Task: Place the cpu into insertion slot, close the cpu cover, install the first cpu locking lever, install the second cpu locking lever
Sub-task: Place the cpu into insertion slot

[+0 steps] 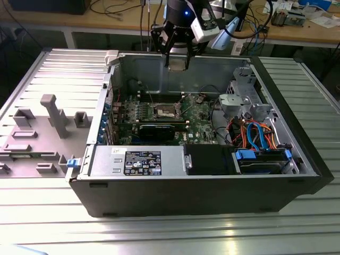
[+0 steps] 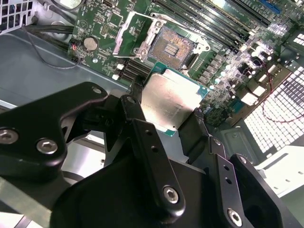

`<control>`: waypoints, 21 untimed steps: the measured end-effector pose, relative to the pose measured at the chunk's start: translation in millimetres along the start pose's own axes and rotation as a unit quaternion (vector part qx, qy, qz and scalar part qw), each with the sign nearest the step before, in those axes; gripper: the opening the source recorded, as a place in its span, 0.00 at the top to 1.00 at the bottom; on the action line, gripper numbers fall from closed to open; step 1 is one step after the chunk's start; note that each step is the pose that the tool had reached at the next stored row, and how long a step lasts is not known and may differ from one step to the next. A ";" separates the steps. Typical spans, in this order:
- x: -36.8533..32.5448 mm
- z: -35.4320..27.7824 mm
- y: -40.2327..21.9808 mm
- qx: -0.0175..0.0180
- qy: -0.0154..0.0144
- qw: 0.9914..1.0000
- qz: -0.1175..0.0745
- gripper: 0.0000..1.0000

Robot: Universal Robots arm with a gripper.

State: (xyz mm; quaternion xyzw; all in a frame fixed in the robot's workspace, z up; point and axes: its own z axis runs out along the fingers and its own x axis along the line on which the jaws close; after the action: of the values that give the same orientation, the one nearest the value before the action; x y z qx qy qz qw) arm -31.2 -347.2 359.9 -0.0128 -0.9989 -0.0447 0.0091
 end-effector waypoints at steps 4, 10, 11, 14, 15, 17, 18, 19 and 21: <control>0.2 1.0 -0.3 0.000 0.000 1.000 0.000 0.45; 0.6 2.3 -0.6 0.000 0.000 1.000 0.000 0.45; 0.7 2.6 -0.6 0.000 0.000 1.000 0.000 0.45; 0.9 3.5 -0.9 0.000 0.000 1.000 0.000 0.45; 1.0 3.8 -0.9 0.000 0.000 1.000 0.000 0.45; 1.0 4.1 -1.0 0.000 0.000 1.000 0.000 0.45; 1.1 4.2 -1.1 0.000 0.000 1.000 0.000 0.45; 1.2 4.9 -1.3 0.000 0.000 1.000 0.000 0.45; 1.4 5.5 -1.5 0.000 0.000 1.000 0.000 0.45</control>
State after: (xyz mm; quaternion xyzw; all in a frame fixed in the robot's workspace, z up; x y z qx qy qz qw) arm -32.7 -348.2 354.3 -0.0128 -0.9989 -0.0447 0.0091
